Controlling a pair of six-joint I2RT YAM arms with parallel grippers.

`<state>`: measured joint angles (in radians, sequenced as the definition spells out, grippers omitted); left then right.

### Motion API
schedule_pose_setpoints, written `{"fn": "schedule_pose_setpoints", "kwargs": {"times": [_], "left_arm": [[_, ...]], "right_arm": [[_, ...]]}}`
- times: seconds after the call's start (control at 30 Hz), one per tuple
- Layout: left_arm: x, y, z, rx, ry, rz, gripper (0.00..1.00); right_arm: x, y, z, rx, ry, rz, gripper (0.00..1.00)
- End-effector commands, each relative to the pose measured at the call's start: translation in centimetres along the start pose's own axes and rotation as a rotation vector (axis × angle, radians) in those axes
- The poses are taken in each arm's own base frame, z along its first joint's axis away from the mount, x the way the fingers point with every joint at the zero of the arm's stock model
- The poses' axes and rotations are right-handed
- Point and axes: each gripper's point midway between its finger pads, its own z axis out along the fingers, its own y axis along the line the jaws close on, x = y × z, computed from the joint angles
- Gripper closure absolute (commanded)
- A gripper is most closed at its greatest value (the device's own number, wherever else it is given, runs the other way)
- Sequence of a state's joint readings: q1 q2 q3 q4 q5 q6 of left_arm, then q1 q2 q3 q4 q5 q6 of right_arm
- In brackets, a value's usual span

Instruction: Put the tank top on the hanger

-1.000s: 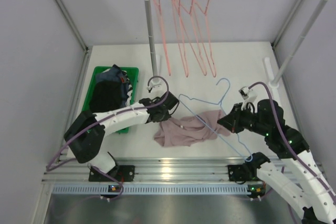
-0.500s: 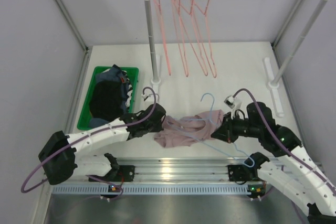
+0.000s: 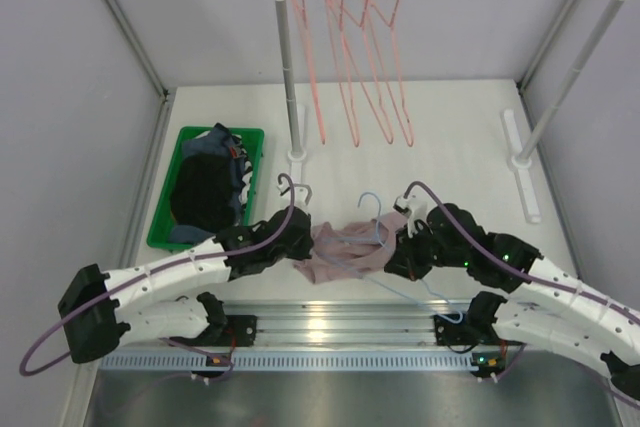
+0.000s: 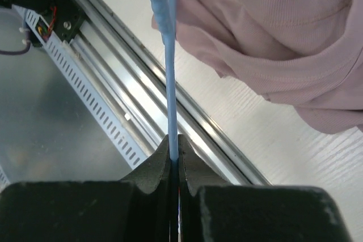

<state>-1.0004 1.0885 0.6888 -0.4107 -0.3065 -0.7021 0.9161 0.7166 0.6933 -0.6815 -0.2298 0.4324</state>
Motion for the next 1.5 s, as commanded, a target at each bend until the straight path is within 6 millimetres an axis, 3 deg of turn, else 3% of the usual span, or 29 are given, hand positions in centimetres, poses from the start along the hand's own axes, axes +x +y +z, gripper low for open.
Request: {"fn": "schedule_pose_setpoints", "kwargs": {"times": [0.0, 0.13, 0.33, 0.53, 0.67, 0.73, 0.83, 0.97, 1.03, 1.2, 1.3, 1.47], "left_arm": [[-1.0, -1.3, -1.0, 0.054, -0.036, 0.040, 1.00], [-1.4, -1.8, -2.0, 0.077, -0.046, 0.058, 1.00], [-3.4, -3.4, -4.3, 0.160, -0.101, 0.066, 1.00], [-4.1, -2.6, -5.0, 0.117, -0.107, 0.084, 1.00], [-4.0, -2.7, -5.1, 0.115, -0.090, 0.097, 1.00], [-3.9, -2.5, -5.2, 0.106, -0.083, 0.103, 0.86], [-4.0, -2.0, -5.5, 0.086, -0.090, 0.093, 0.53], [-4.2, -1.3, -5.8, 0.056, -0.101, 0.087, 0.40], [-4.4, -1.0, -5.9, 0.035, -0.105, 0.081, 0.39], [-4.4, -0.4, -6.4, 0.022, -0.115, 0.060, 0.55], [-4.1, 1.6, -6.4, -0.078, -0.121, 0.012, 0.66], [-2.2, 5.1, -5.9, -0.280, -0.093, -0.106, 0.72]], "right_arm": [[-4.3, 0.8, -0.4, 0.016, -0.187, -0.017, 1.00], [-5.4, 1.8, -0.2, -0.036, -0.243, -0.044, 1.00], [-4.5, 3.8, 1.4, -0.128, -0.230, -0.100, 1.00], [-3.3, 4.7, 2.6, -0.166, -0.224, -0.135, 1.00], [-3.6, 5.3, 3.2, -0.194, -0.274, -0.145, 1.00], [-3.3, 5.2, 3.6, -0.203, -0.281, -0.146, 1.00], [-3.2, 5.3, 4.0, -0.220, -0.303, -0.143, 1.00], [-3.1, 5.1, 4.5, -0.227, -0.316, -0.139, 1.00], [-3.3, 5.3, 4.5, -0.237, -0.331, -0.146, 1.00], [-2.8, 5.2, 5.6, -0.237, -0.307, -0.152, 1.00], [-2.4, 4.9, 6.3, -0.225, -0.288, -0.154, 1.00], [-2.4, 4.9, 6.6, -0.222, -0.280, -0.154, 1.00]]}}
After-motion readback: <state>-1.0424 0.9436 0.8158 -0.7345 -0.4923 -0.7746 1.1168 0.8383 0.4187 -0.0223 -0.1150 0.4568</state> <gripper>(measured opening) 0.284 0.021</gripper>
